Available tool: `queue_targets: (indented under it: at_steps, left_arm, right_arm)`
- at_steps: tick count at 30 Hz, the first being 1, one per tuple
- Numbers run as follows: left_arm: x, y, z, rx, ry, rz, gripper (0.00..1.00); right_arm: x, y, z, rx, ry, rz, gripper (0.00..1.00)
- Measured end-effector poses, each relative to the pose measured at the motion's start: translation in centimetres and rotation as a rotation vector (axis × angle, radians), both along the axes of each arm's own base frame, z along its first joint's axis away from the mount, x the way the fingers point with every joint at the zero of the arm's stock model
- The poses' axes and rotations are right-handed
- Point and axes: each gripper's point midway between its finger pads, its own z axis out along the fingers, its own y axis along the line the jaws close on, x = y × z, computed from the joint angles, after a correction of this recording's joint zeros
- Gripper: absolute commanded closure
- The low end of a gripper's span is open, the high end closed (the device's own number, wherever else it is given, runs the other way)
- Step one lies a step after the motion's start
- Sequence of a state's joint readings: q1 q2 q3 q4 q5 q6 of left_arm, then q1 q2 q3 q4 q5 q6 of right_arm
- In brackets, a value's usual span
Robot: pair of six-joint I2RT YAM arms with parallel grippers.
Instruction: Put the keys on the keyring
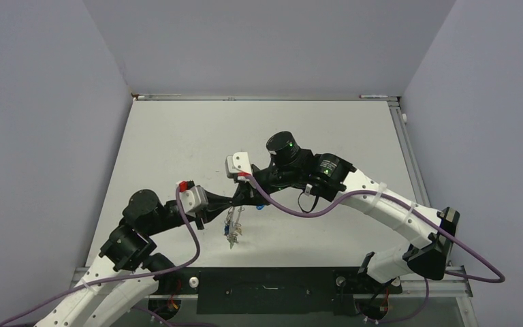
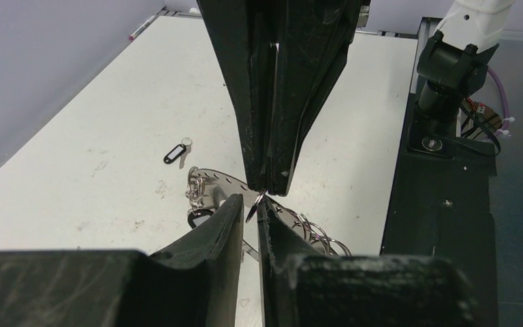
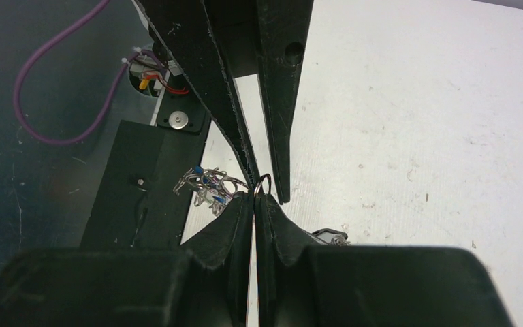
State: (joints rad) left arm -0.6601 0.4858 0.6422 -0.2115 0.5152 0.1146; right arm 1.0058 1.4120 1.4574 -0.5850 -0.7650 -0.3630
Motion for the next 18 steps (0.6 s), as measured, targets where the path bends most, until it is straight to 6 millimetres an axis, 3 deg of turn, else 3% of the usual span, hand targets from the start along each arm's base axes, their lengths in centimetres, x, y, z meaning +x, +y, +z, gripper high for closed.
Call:
queue_targets:
  at_steps: [4, 14, 18]
  left_arm:
    - [-0.05, -0.03, -0.28, 0.021, 0.012, -0.007, 1.0]
    - [-0.27, -0.12, -1.06, 0.067, 0.021, -0.032, 1.0]
    - [-0.27, -0.13, -0.94, 0.055, 0.01, -0.031, 1.0]
  right_arm:
    - [0.01, 0.07, -0.3, -0.016, -0.003, -0.003, 0.95]
    - [0.29, 0.09, -0.89, -0.06, -0.019, -0.018, 0.94]
    - [0.35, 0.34, -0.8, -0.055, -0.016, -0.028, 0.56]
